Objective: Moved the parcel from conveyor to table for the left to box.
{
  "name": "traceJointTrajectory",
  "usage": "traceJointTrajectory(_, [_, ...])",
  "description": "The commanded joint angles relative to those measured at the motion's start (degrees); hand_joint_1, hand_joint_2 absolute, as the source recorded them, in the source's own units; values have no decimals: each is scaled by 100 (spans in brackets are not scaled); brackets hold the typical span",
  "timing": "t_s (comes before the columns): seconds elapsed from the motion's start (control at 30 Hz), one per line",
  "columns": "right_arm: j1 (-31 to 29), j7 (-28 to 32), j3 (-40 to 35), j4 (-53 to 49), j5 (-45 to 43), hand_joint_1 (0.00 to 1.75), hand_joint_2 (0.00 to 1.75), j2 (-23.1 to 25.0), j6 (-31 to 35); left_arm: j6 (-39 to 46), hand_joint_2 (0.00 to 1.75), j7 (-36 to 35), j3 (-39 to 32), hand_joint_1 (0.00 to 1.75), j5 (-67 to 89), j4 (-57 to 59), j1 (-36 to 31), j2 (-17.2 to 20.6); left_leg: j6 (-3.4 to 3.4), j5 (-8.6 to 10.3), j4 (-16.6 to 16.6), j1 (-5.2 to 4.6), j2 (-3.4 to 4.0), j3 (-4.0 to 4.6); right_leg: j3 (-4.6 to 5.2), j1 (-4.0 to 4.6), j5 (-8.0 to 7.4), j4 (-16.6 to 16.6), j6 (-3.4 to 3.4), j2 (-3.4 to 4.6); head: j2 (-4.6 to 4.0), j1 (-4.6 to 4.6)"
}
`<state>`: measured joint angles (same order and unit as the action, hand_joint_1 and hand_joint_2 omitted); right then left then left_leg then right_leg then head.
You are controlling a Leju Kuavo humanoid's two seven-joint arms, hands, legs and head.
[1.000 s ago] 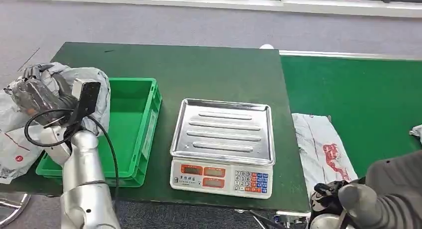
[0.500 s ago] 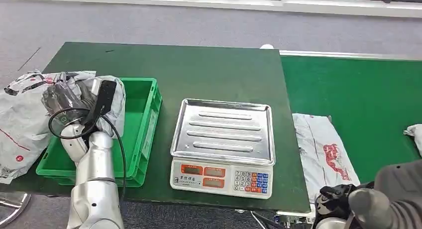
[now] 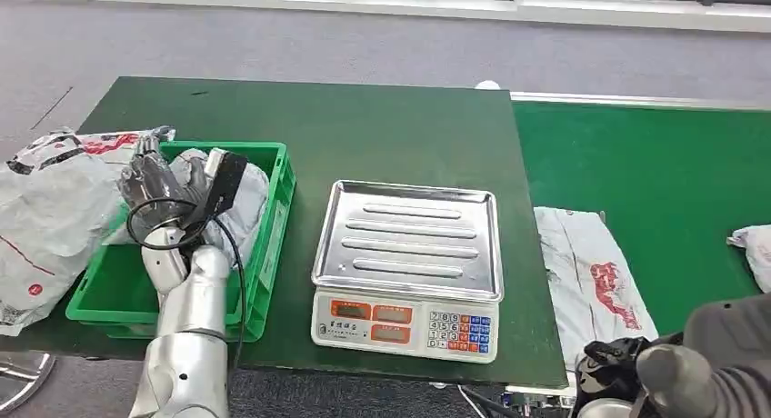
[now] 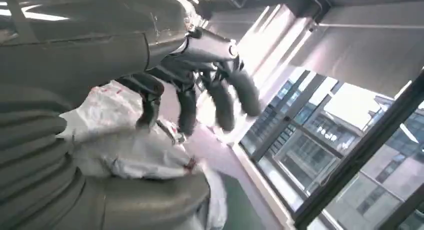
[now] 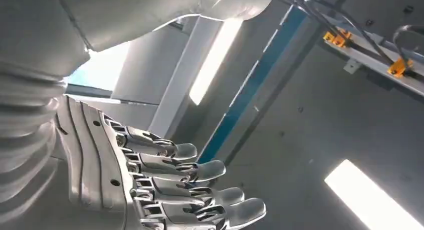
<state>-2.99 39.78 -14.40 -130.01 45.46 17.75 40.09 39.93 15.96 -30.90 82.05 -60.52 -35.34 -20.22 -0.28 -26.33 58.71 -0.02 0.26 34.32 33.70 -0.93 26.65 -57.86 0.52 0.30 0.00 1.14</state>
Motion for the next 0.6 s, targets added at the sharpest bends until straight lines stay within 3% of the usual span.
traceJointTrajectory(0.03, [585, 22, -58, 13, 14, 0, 175, 225, -9, 7, 175, 43, 205, 0, -191, 260, -128, 107, -7, 3, -12, 8, -19, -11, -17, 9, 3, 12, -8, -20, 0, 0])
traceJointTrajectory(0.6, [559, 22, -50, 79, -8, 0, 175, 225, -9, 7, 175, 123, 112, 0, -253, 186, -77, 96, -5, 2, -9, 5, -12, -10, -15, 5, 3, 8, -5, -13, 2, 0])
